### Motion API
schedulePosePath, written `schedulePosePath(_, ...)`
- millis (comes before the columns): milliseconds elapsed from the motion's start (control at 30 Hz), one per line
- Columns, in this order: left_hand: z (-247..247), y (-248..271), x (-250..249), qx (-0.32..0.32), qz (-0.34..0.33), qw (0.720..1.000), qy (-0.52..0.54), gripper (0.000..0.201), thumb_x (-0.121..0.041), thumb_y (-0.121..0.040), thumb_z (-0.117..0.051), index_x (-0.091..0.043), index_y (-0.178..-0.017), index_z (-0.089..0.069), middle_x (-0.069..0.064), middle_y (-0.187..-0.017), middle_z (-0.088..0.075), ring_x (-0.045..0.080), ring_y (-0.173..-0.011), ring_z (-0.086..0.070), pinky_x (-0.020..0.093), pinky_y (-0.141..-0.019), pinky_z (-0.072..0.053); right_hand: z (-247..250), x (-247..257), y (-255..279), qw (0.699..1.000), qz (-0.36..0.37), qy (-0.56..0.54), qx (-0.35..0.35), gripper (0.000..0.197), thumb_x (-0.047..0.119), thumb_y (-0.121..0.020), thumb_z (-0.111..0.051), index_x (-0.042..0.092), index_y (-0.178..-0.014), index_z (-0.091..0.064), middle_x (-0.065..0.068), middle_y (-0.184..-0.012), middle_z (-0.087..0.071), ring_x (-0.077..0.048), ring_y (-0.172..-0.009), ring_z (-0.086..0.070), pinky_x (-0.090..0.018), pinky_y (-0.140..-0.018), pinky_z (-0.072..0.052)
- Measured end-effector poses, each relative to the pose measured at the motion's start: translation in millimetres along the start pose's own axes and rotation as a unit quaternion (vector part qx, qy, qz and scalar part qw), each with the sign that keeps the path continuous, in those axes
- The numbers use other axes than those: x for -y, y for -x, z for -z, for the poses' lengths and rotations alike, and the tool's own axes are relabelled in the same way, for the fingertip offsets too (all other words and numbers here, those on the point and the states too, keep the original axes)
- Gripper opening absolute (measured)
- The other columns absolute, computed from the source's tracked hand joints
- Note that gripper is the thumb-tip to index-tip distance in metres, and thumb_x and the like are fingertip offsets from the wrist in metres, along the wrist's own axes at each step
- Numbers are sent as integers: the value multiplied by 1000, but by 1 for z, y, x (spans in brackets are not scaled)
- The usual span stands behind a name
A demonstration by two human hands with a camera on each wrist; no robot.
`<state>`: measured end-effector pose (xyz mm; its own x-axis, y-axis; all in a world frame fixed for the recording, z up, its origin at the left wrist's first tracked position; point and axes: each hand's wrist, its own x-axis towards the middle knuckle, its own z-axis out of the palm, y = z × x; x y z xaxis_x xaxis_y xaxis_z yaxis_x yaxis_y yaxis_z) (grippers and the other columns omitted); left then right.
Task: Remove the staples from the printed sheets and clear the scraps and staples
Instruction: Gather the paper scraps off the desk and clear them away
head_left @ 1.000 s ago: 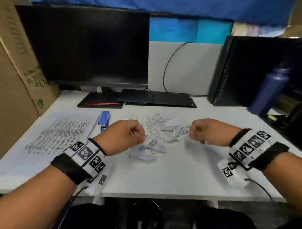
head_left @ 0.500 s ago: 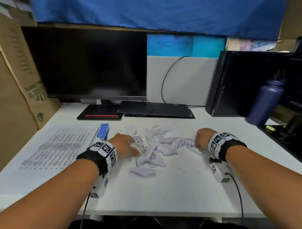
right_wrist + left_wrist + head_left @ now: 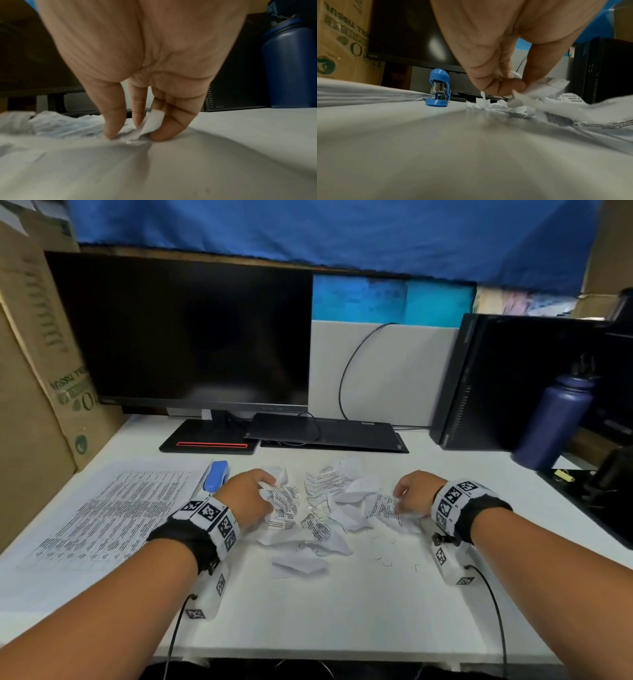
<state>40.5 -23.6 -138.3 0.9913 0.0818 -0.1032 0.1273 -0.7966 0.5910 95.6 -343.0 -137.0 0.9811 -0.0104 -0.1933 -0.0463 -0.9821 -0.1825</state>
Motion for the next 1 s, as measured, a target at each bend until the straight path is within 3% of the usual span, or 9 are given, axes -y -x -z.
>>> schedulePosePath(100,1,1,-2,-14,6,999,31,61,-5,-85,-61,-29,-138,-44,2,-120,-61,22,-88,-69,30,-75,-59,-4,4,-1,1000,3,7,10,25,14,-79,-71,21,-102,-67,6,-99,-63,-12,-83,-59,-18,-58,-45)
schedulePosePath(200,2,2,-5,-39,-10,999,27,71,-6,-88,-57,-27,-151,-31,3,-133,-58,22,-99,-65,29,-81,-55,-2,4,-3,1000,6,13,24,26,10,-80,-69,18,-105,-69,5,-102,-63,-13,-87,-58,-15,-59,-43)
schedulePosePath(333,4,2,-4,-59,-19,998,30,73,-7,-90,-54,-31,-153,-25,6,-133,-57,14,-76,-64,22,-62,-49,-5,5,-6,1000,11,-8,22,42,16,-80,-72,32,-117,-61,8,-111,-51,-16,-106,-58,-19,-74,-43)
schedulePosePath(400,2,2,-6,-70,-32,997,32,72,-8,-92,-53,-34,-152,-24,9,-130,-60,12,-66,-60,20,-54,-44,-7,3,-6,1000,17,-10,15,37,16,-77,-72,35,-108,-64,9,-110,-57,-14,-99,-61,-21,-73,-46)
schedulePosePath(567,2,4,-10,-122,-32,992,30,51,-16,-98,-47,-43,-140,-38,11,-129,-54,17,-67,-62,34,-68,-56,-8,3,-8,999,23,-24,-7,18,15,-74,-73,22,-85,-61,5,-90,-65,-14,-80,-60,-21,-61,-48)
schedulePosePath(700,2,3,-11,-135,-12,989,55,44,-9,-97,-39,-38,-129,-48,10,-118,-47,17,-67,-53,30,-67,-43,4,0,-9,997,27,-70,-20,24,18,-73,-73,20,-75,-49,-1,-77,-56,-16,-70,-51,-24,-62,-43)
schedulePosePath(833,4,3,-11,-141,-28,987,65,41,-2,-94,-34,-30,-114,-56,-3,-87,-49,30,-99,-56,41,-79,-48,31,-3,-4,990,59,-125,-36,27,22,-73,-79,20,-75,-52,-1,-73,-54,-16,-67,-49,-26,-63,-44)
schedulePosePath(900,4,0,-9,-147,-35,986,75,36,-3,-94,-34,-28,-108,-55,5,-93,-61,33,-95,-57,45,-78,-52,49,-1,-3,982,78,-159,-58,26,19,-73,-80,18,-73,-54,1,-71,-57,-17,-68,-52,-28,-64,-47)
schedulePosePath(1000,4,2,-12,-153,-31,983,97,34,-9,-97,-33,-21,-121,-53,10,-94,-65,26,-77,-58,40,-69,-52,71,7,-2,963,98,-212,-134,18,14,-78,-77,15,-77,-59,-2,-73,-64,-18,-69,-59,-30,-65,-52)
